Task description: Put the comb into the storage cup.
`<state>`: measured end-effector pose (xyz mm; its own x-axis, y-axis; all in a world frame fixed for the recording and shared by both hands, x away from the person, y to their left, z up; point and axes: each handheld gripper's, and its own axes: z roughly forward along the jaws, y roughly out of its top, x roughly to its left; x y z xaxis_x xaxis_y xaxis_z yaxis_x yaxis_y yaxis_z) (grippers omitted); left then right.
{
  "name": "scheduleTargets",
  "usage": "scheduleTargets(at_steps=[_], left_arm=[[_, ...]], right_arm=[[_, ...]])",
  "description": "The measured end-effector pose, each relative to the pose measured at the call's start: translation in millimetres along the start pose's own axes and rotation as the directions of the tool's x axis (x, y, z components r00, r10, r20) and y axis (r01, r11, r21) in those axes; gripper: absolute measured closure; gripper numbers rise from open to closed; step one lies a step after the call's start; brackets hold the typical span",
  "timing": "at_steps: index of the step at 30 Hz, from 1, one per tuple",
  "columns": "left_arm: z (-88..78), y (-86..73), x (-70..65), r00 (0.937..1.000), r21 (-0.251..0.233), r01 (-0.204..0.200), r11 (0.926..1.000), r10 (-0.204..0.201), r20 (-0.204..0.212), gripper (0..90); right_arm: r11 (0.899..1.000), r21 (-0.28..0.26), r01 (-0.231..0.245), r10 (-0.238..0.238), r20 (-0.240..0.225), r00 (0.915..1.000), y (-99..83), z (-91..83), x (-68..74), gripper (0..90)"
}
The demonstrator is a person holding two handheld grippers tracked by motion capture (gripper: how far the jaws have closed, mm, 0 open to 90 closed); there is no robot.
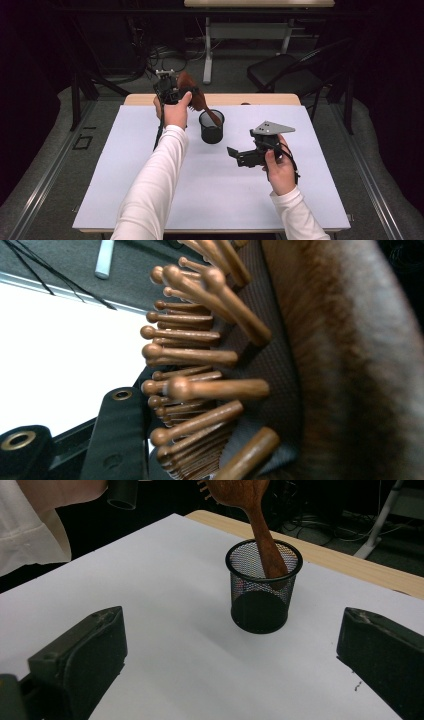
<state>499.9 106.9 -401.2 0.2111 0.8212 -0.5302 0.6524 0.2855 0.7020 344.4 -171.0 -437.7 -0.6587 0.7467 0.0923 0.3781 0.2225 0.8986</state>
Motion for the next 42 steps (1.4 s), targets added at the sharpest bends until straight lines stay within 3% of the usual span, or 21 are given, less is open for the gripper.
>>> scheduleTargets(at_steps=[32, 42], left_arm=[[16.9, -15.6, 6.4, 1.0, 0.043, 0.002, 0.9991, -0.002, -0.004, 48.2], [19.2, -19.3, 10.3, 0.9998, 0.051, 0.02, 0.9985, -0.019, -0.004, 48.1]], right_arm=[[1.0, 0.0, 0.001, -0.001, 0.01, 1.0, -1.1, -3.2, -1.0, 0.0], [1.0, 0.002, -0.001, 0.001, 0.01, 1.0, -1.4, -2.6, -1.0, 0.0]])
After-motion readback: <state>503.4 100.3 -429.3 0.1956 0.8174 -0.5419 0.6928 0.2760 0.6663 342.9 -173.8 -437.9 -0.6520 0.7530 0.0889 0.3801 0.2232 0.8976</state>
